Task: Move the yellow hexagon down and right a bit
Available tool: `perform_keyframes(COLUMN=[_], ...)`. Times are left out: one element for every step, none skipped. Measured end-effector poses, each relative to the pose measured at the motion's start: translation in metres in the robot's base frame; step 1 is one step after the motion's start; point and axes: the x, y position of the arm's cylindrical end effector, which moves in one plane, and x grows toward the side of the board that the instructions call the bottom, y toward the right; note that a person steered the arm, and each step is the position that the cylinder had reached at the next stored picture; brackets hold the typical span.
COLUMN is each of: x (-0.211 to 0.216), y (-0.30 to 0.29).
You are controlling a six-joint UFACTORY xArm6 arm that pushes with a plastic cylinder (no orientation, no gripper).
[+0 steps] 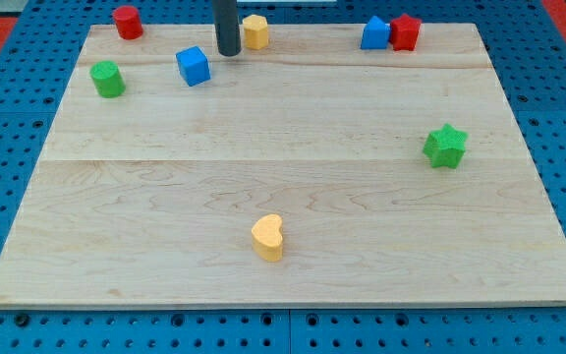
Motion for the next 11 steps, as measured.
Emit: perform_keyframes(x=[-0.008, -0.021, -0.042, -0.043, -0.043, -0.043, -0.043, -0.042, -0.040, -0.031, -0.016], y=[-0.038, -0.033, -0.029, -0.012, 0.017, 0.047, 0.080, 0.096, 0.091, 0.090, 0.097])
